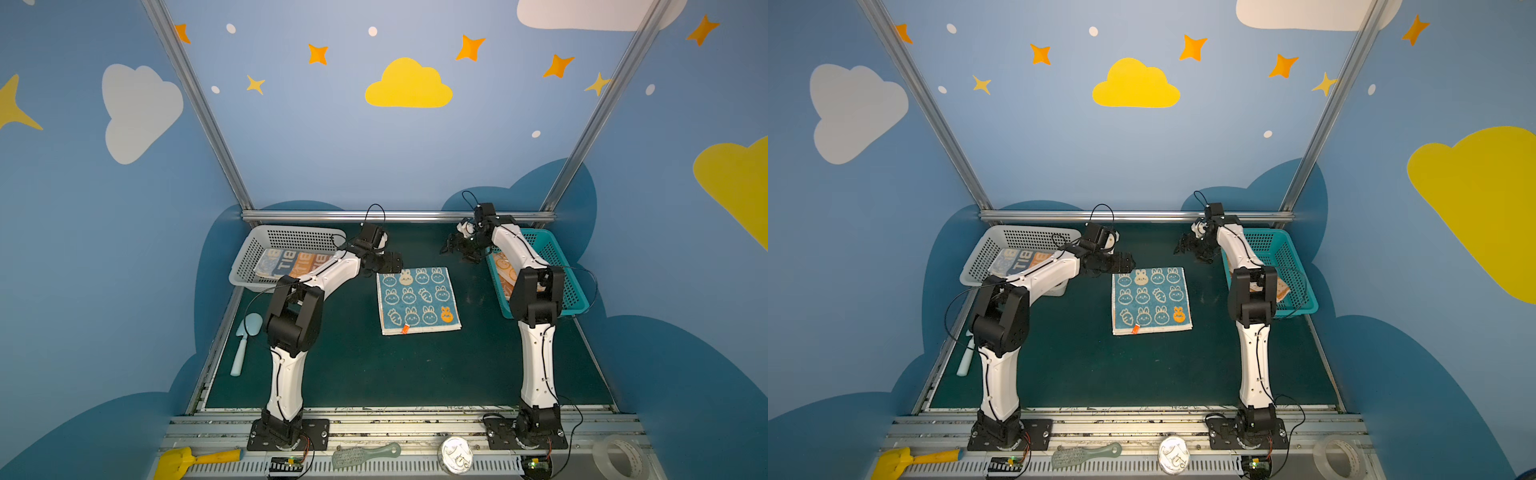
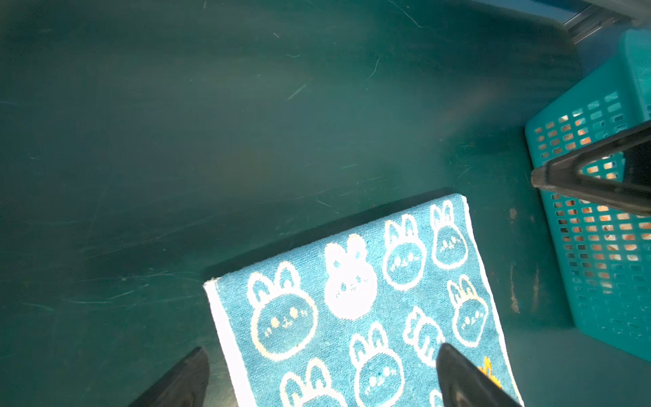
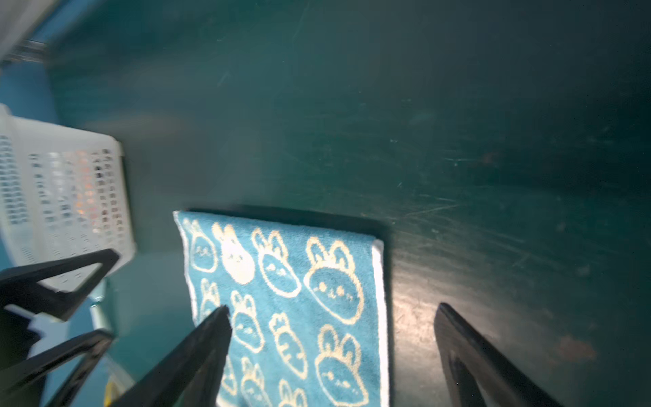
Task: Fold and stack the towels
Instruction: 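Open both grippers and raise them away from the folded towel, then grasp the towel's far edge with both grippers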
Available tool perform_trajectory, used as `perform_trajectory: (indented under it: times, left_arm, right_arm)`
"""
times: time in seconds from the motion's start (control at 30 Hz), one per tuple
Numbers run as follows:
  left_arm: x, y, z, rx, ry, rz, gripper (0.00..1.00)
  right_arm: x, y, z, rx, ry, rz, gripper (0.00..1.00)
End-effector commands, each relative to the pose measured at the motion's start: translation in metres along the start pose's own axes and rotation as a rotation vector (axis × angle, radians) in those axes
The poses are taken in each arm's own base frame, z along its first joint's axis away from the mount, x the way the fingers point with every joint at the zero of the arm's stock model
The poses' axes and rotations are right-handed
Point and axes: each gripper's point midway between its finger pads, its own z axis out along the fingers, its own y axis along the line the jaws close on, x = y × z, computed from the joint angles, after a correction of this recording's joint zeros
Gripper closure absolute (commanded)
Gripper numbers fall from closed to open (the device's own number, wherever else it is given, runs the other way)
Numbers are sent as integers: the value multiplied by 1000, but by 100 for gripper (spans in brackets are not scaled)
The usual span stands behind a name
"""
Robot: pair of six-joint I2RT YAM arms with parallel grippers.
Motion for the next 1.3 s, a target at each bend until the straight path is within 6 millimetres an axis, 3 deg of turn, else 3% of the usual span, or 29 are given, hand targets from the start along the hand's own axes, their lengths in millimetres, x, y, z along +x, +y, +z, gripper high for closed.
perform_trajectory:
  times: [0.0, 0.2, 0.6, 0.9, 1.17, 1.27]
  left_arm:
    - [7, -1, -4, 18, 24, 11, 0]
    - [15, -7, 2, 64, 57, 19, 0]
    - [24, 4, 7, 61, 77, -4, 0]
    - [24, 11, 7, 59, 86, -31, 0]
    - [22, 31, 15, 61, 159, -133, 0]
    - [19, 35, 22, 57, 180, -130, 0]
  right_arm:
    - [25, -24, 22, 110, 110, -39, 17]
    - [28, -32, 40, 124, 151, -80, 34]
    - [34, -27, 72, 98, 196, -98, 46]
    - [44, -29, 89, 109, 232, -80, 69]
    - [41, -34, 92, 122, 219, -42, 99]
    - [38, -33, 89, 118, 211, -50, 100]
